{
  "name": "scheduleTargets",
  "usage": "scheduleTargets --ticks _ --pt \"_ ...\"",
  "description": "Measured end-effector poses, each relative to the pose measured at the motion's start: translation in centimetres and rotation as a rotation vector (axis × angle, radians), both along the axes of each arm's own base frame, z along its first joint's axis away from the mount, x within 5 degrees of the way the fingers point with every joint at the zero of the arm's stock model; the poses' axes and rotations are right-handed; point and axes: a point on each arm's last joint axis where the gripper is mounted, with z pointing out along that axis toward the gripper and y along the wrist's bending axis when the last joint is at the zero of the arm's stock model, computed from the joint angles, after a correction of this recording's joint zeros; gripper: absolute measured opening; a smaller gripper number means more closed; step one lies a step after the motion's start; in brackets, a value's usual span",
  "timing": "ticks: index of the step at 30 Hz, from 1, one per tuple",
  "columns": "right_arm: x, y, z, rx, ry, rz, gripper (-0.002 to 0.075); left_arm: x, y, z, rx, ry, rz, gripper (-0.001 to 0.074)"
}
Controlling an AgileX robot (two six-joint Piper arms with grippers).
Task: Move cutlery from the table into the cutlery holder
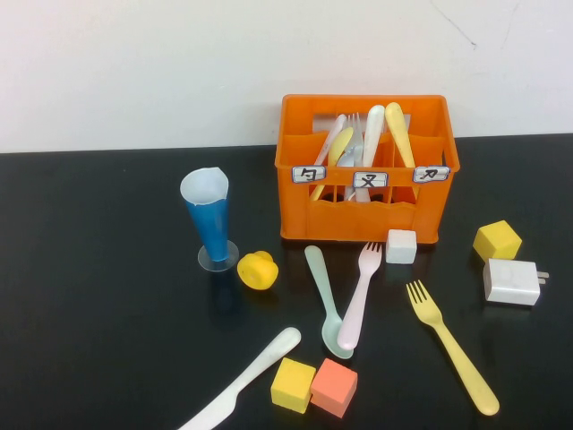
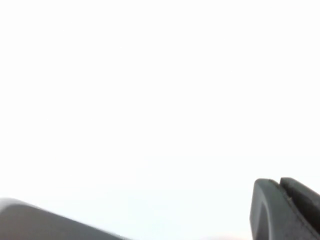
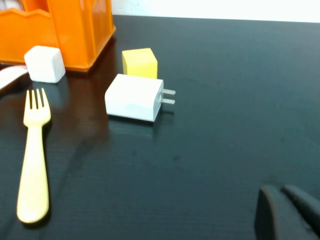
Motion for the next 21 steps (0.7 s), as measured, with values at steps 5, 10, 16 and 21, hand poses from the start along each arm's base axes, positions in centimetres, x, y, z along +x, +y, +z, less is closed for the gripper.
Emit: scheduleTargets --ticks 5,10,16,21 --pt "0.0 0.0 0.0 0.000 0.000 0.000 -0.0003 0.0 0.0 0.1 -0.511 -0.031 -0.179 -0.0001" --pt "0.0 0.0 0.0 0.000 0.000 0.000 -0.0003 0.0 0.0 0.1 -0.657 -0.035 -0.228 -0.0001" --pt "0.0 0.0 0.0 0.000 0.000 0.000 -0.0003 -0.1 -0.3 0.3 -0.670 -0.054 -0.275 -0.0001" --pt "0.0 0.0 0.0 0.000 0.000 0.000 -0.0003 -0.3 -1.2 4.9 -0.315 0.027 -0.250 -0.0001"
